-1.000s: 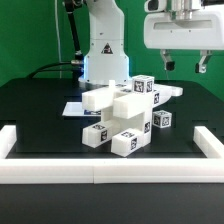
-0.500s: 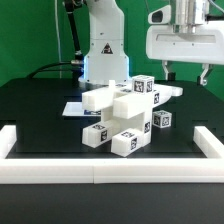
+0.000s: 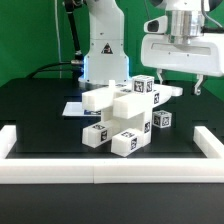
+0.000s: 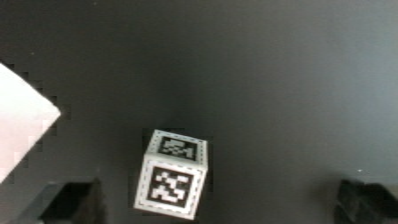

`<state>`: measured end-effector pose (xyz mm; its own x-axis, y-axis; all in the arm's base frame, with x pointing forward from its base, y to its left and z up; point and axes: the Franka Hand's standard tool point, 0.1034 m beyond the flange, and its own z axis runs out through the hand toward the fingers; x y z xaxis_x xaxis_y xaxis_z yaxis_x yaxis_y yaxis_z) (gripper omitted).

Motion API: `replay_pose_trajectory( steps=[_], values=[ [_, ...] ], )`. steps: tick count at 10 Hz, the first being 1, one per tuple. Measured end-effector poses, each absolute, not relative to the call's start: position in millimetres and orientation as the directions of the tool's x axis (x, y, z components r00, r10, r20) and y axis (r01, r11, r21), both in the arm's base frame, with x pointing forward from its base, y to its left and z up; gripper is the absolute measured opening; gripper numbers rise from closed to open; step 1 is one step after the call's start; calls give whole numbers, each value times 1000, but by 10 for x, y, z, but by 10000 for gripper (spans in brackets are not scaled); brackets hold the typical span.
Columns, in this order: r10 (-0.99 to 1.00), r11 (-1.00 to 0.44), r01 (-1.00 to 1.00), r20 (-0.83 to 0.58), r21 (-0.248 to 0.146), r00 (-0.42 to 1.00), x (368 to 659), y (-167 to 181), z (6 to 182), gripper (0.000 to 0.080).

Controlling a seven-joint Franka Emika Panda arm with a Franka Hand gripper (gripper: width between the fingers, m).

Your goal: Assemble chair

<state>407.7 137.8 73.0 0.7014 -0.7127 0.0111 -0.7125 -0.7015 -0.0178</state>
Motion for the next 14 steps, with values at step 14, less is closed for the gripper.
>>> replay_pose_trajectory(
  steps=[14],
  values=[
    [-571, -821, -572, 23, 7, 820, 4298, 822, 749, 648]
  ],
)
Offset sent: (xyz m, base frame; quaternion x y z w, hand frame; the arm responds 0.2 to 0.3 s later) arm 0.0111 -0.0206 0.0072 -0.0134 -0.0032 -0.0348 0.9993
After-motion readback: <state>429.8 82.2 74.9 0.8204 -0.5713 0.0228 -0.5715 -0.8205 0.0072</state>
